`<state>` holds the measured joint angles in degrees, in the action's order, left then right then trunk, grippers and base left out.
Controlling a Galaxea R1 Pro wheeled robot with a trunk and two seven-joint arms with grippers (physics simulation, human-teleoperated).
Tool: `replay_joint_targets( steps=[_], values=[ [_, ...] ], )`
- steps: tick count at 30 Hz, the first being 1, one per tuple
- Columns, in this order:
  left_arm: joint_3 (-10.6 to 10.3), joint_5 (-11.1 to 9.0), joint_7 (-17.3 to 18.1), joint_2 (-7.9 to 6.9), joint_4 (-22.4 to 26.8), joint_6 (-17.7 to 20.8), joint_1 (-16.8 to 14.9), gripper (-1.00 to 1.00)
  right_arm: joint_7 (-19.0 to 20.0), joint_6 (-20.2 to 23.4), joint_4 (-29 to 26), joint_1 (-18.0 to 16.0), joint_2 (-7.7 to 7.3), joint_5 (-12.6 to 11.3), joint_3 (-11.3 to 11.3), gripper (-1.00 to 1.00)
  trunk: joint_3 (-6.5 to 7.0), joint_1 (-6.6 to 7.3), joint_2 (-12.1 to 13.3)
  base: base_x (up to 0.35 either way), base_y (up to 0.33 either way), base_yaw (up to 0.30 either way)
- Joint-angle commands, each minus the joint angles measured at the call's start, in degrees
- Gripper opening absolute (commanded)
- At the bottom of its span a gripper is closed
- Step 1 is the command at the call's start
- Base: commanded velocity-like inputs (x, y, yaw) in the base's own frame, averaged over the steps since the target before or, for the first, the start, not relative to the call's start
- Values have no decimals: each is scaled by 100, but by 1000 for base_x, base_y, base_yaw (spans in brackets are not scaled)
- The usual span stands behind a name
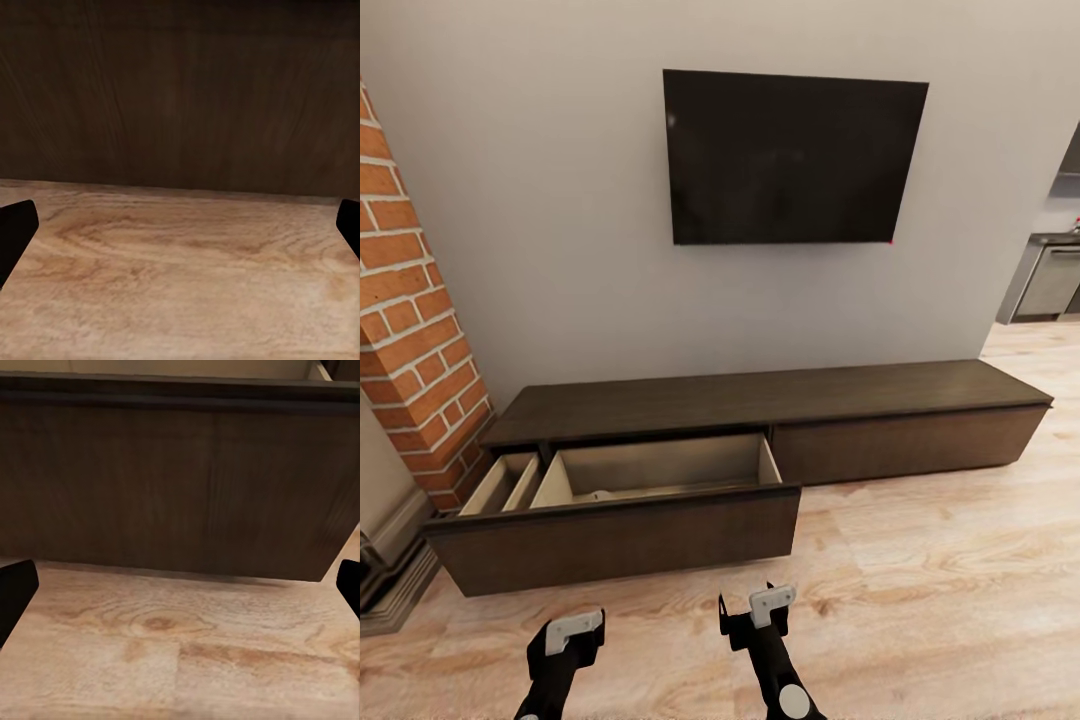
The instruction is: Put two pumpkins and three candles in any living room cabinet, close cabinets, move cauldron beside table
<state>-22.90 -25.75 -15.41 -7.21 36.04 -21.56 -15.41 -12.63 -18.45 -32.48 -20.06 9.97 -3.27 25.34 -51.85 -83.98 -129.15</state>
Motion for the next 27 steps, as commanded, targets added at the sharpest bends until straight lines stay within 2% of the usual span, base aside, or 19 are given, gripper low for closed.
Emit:
replay_joint_targets(
  steps=[1,24,27],
  values=[
    [-50,-36,-49,-8,4,-24,-6,100,-47,-19,5,-7,-4,-34,41,100,-24,-22,-44,0,0,0],
    [-63,-36,-49,0,0,-17,-6,100,-47,-19,5,-7,-4,-34,41,100,-437,-527,-966,0,0,0],
    [-65,-36,-63,0,-10,-16,-6,100,-47,-19,5,-7,-4,-34,41,100,-437,-527,-966,0,0,0]
  ],
)
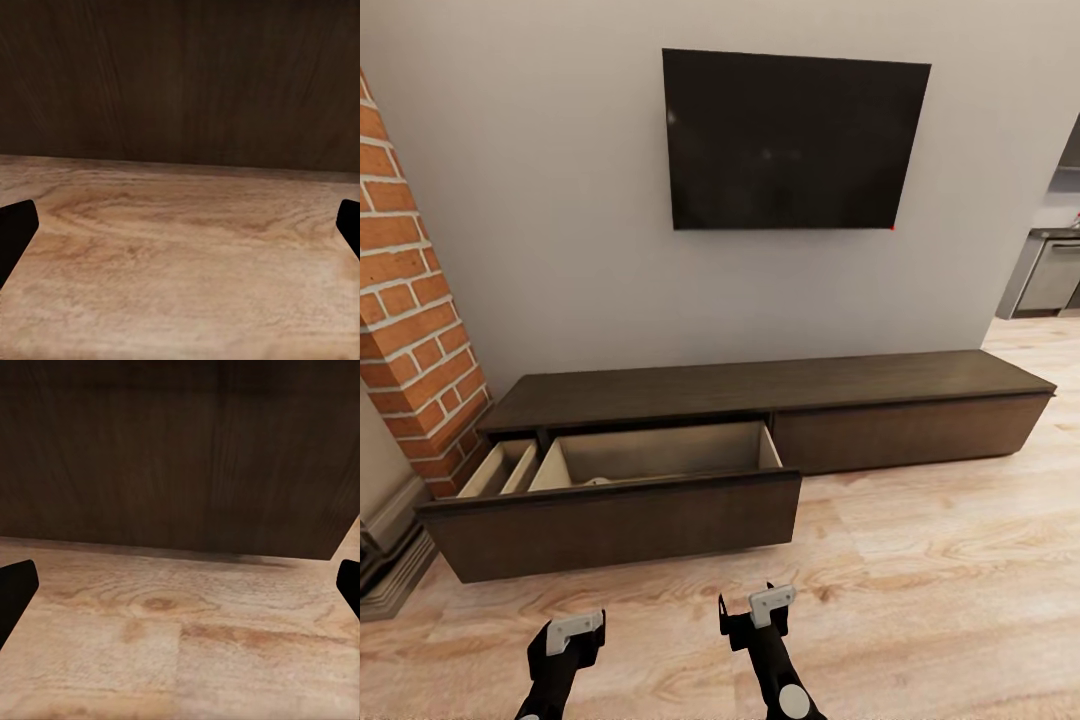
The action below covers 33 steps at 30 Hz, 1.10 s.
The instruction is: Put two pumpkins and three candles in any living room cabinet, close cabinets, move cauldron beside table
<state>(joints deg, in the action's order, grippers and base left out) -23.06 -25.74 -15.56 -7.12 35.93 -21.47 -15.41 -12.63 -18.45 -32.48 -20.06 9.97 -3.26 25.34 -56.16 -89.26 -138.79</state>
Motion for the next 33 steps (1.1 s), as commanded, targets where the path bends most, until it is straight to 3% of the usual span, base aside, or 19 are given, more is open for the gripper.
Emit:
replay_joint_targets(
  steps=[1,9,33],
  values=[
    [-49,-36,-51,-8,3,-26,-6,100,-47,-19,5,-6,-4,-34,41,100,-5,1,-2,0,0,0],
    [-57,-31,-106,-6,-21,-16,-6,100,-47,-19,5,-6,-4,-34,41,100,-5,1,-2,93,0,0],
    [-67,-36,-107,-8,1,-4,-6,100,-45,-19,5,-6,0,-34,41,100,-5,1,-2,284,0,0]
  ],
)
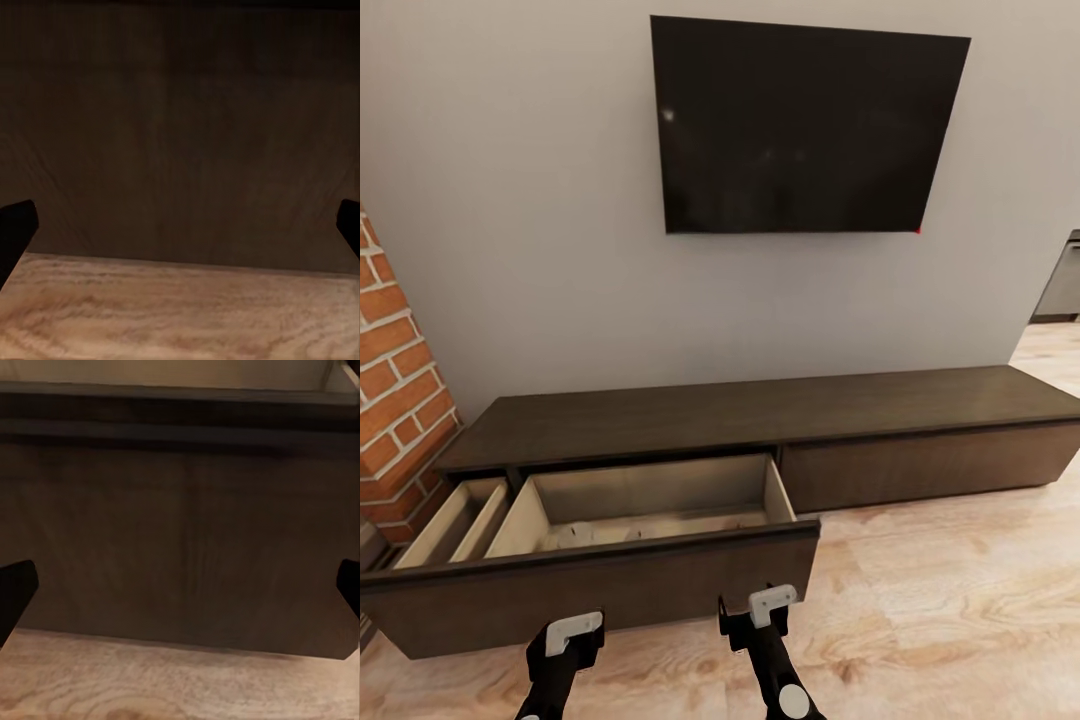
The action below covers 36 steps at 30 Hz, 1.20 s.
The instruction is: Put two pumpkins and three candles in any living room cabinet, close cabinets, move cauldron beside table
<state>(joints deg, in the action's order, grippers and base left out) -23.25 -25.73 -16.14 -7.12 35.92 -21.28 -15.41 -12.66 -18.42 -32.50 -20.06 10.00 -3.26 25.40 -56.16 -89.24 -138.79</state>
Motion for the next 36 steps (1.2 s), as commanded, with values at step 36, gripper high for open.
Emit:
replay_joint_targets(
  steps=[36],
  values=[
    [-40,-37,-56,-8,28,-43,-6,100,990,-38,449,-6,-57,-1301,-135,100,-95,-111,-203,25,0,0]
  ],
)
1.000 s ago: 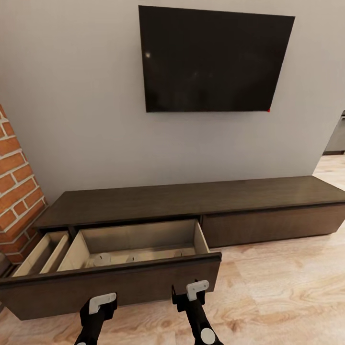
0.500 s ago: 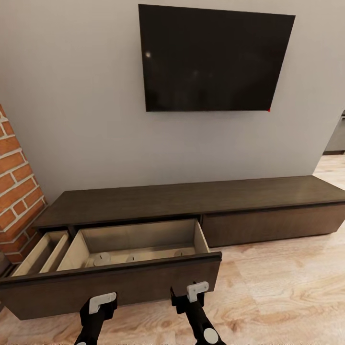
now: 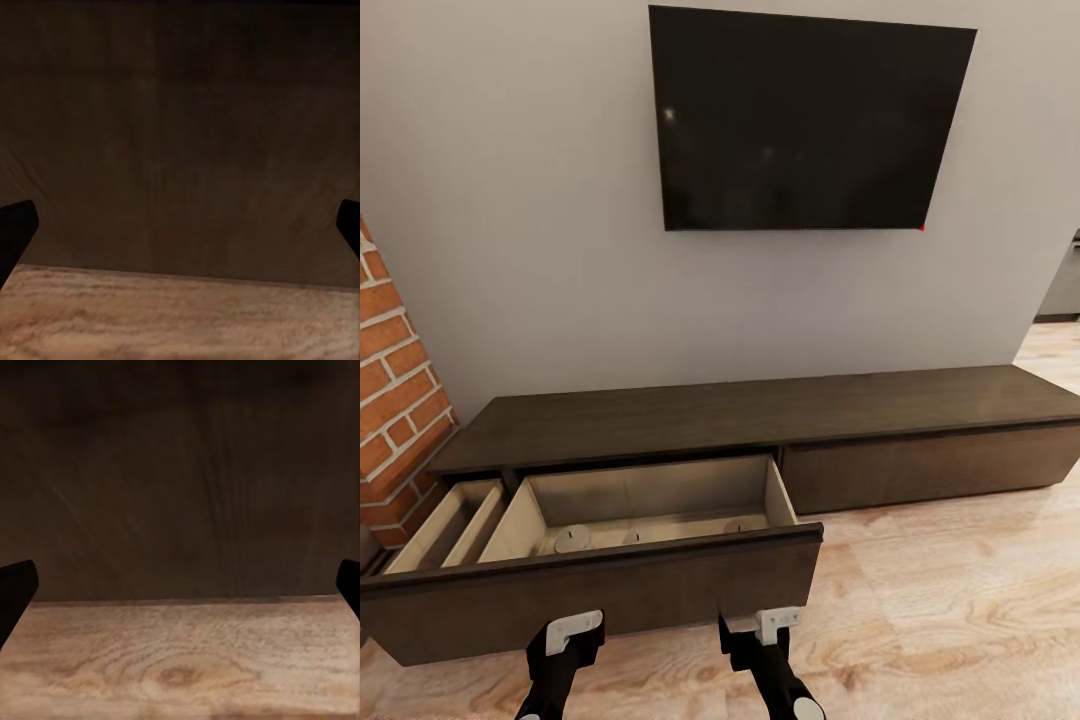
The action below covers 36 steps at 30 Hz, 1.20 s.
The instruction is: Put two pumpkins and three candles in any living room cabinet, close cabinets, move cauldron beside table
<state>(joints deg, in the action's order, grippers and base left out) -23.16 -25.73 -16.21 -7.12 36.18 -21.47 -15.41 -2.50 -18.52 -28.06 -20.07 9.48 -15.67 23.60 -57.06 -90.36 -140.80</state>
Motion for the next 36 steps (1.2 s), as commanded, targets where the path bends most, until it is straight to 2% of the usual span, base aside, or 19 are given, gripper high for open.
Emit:
replay_joint_targets(
  steps=[1,36],
  values=[
    [-48,-37,-47,-8,4,-24,-6,100,-25,-28,-4,-6,-6,-63,47,100,-5,1,-2,0,0,0],
    [-71,-28,-48,-8,82,-16,-6,100,-22,-20,-15,-6,1,-68,31,100,-5,1,-2,70,0,0]
  ],
)
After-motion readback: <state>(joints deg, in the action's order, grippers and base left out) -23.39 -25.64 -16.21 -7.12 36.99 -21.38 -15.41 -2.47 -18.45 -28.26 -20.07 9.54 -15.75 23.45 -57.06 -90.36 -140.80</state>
